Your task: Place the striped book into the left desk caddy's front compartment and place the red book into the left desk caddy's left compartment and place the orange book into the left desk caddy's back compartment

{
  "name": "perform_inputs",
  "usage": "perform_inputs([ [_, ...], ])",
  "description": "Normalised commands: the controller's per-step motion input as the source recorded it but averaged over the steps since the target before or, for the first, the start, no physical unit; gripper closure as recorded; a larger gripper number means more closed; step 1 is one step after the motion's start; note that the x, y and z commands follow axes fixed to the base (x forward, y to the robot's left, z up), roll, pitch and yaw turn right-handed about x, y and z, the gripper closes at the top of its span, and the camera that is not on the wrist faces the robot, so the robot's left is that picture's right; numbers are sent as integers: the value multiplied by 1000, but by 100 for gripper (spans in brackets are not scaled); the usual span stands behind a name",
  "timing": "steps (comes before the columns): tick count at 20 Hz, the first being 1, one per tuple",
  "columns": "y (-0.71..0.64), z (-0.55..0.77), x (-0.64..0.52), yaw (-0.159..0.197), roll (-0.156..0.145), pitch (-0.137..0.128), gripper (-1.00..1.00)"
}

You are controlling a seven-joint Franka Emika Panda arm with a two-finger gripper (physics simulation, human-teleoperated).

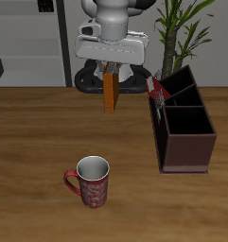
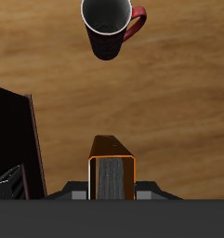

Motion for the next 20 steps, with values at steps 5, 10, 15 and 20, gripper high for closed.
perform_inputs([
  [5, 367, 90, -284, -37, 4, -43, 100],
  [10, 202, -31, -202, -22, -9, -34, 100],
  [15, 303, -200, -350, -26, 19, -49, 100],
  [20, 205, -100, -301, -7, 59, -14, 100],
])
